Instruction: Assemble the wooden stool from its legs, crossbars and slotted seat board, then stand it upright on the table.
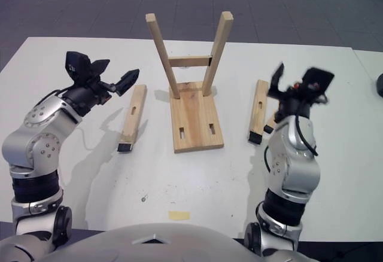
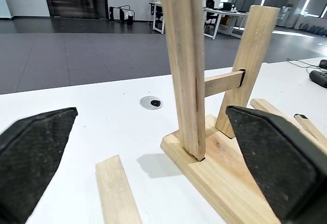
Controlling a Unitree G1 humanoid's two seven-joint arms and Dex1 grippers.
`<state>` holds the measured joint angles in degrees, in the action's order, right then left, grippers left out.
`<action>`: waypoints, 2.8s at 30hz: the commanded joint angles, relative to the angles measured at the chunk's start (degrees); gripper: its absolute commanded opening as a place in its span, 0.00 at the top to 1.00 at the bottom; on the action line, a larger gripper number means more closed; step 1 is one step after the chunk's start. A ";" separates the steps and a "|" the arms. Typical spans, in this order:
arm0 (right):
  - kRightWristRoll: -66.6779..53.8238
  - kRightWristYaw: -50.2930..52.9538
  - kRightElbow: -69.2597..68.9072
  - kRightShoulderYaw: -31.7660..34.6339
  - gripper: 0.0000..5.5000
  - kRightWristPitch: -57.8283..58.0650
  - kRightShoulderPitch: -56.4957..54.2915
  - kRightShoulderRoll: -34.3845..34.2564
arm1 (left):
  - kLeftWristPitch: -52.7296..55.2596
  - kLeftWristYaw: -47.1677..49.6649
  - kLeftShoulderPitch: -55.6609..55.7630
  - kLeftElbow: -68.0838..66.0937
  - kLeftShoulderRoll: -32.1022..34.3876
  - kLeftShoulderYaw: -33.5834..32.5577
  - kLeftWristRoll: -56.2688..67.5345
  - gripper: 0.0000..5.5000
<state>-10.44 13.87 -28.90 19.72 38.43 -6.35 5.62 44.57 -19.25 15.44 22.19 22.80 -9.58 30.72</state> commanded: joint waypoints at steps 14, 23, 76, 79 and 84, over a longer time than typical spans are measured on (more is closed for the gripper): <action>-0.24 5.60 14.80 5.44 0.06 14.30 -1.56 -5.84 | 1.75 2.50 -0.80 -1.08 -2.55 1.69 -0.13 0.02; 0.24 4.75 14.27 5.00 0.31 16.53 -0.46 -6.11 | 1.39 3.00 -1.04 -1.72 -2.46 1.99 -0.43 0.02; 0.79 -36.52 -4.32 -31.02 0.76 -25.89 -11.84 10.31 | 4.61 22.53 21.93 1.68 -5.78 -7.44 53.40 0.27; 1.02 -36.22 -4.29 -31.11 0.76 -25.86 -11.76 10.22 | 4.27 22.02 21.63 1.92 -4.63 -6.06 53.01 0.36; 1.07 -35.62 -4.32 -31.43 0.76 -25.37 -11.02 9.60 | 1.66 23.11 22.08 1.02 -4.77 -6.11 53.21 0.52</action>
<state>-9.56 -22.09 -33.01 -11.71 12.45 -17.71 15.59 47.29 3.25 36.32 23.40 17.31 -15.69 83.48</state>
